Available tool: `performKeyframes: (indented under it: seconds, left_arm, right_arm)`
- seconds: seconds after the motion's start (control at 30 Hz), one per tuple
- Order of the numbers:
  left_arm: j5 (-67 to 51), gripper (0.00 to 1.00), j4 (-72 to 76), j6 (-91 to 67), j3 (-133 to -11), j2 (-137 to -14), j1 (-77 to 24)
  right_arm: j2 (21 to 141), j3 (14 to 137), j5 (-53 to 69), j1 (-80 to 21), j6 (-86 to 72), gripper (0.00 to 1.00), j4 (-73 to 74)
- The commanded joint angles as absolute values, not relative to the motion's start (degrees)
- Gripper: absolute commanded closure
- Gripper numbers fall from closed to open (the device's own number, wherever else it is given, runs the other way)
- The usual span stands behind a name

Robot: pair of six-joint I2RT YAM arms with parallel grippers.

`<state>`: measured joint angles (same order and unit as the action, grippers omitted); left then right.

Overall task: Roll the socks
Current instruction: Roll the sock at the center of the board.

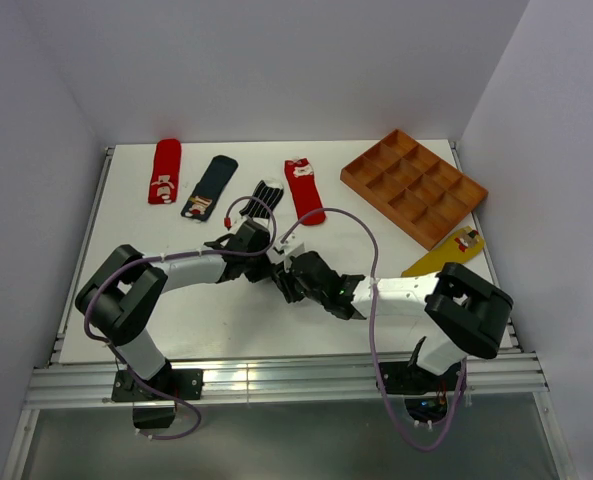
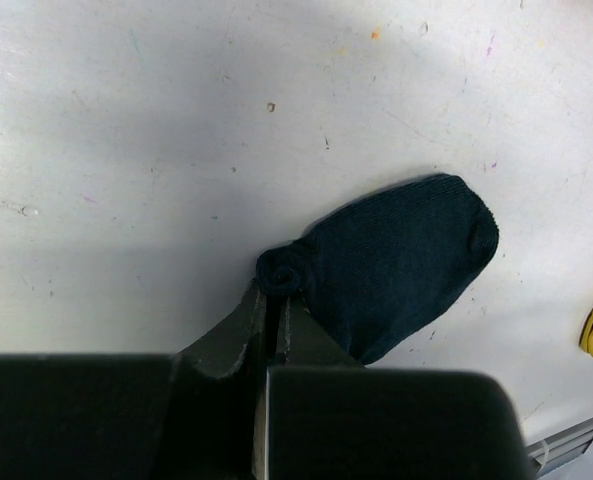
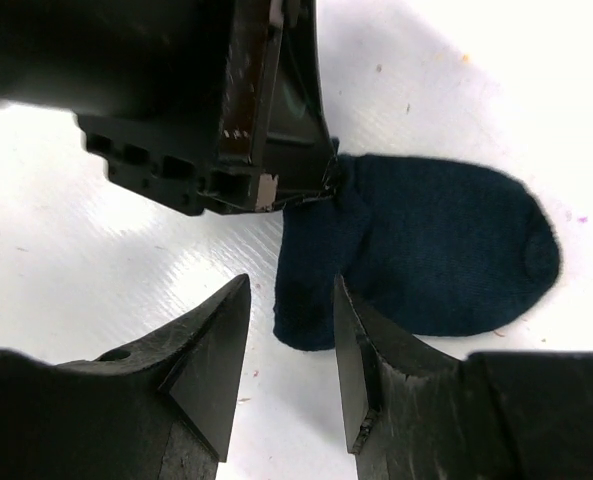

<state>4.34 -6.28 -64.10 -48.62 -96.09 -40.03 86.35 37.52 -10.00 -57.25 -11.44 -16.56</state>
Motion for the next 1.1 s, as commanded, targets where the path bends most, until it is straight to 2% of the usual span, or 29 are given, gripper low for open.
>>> performKeyframes:
  seconds: [0.0, 0.27, 0.5, 0.53, 0.63, 0.7, 0.73, 0.77, 0.9, 0.93, 1.07]
  left_arm:
    - [5.8, 1.0, -8.0, -63.3, -49.3, -97.5, -39.5]
    - [5.1, 1.0, -7.6, -63.5, -49.1, -97.6, -39.2]
    - [5.0, 0.99, -7.6, -64.0, -49.0, -97.5, -39.1]
    - [4.8, 0.99, -7.5, -64.1, -48.9, -97.6, -39.1]
    - [5.2, 0.98, -7.4, -64.4, -48.6, -97.1, -39.1]
    - [5.5, 0.96, -6.9, -65.1, -48.1, -96.2, -39.1]
    - [5.8, 0.91, -6.8, -65.5, -47.5, -95.8, -39.1]
    - [6.3, 0.88, -6.5, -65.9, -47.0, -94.6, -39.0]
    - [7.4, 0.7, -4.9, -68.9, -44.7, -91.0, -38.5]
    - [7.6, 0.6, -4.1, -69.3, -44.0, -90.3, -38.5]
    - [8.3, 0.43, -2.6, -71.6, -41.9, -86.4, -38.5]
  right_arm:
    - [89.0, 39.5, -10.9, -57.8, -10.1, 0.54, -18.5]
    - [95.5, 42.2, -11.8, -57.8, -9.5, 0.56, -17.3]
    - [96.9, 43.0, -14.0, -57.8, -10.1, 0.64, -16.2]
    - [96.9, 43.1, -14.1, -57.8, -10.3, 0.66, -16.0]
    - [96.9, 43.3, -14.4, -57.8, -10.6, 0.85, -14.7]
    - [96.8, 43.6, -14.7, -57.7, -11.2, 0.93, -13.2]
    - [96.9, 44.2, -13.3, -57.2, -11.8, 0.99, -12.4]
    - [96.9, 44.6, -12.2, -56.7, -12.3, 1.0, -10.7]
    - [96.5, 45.4, -2.8, -52.2, -16.0, 1.0, -7.9]
    - [96.2, 45.2, -0.3, -51.1, -16.4, 1.0, -7.6]
    - [96.3, 44.2, 9.1, -44.9, -18.2, 1.0, -8.3]
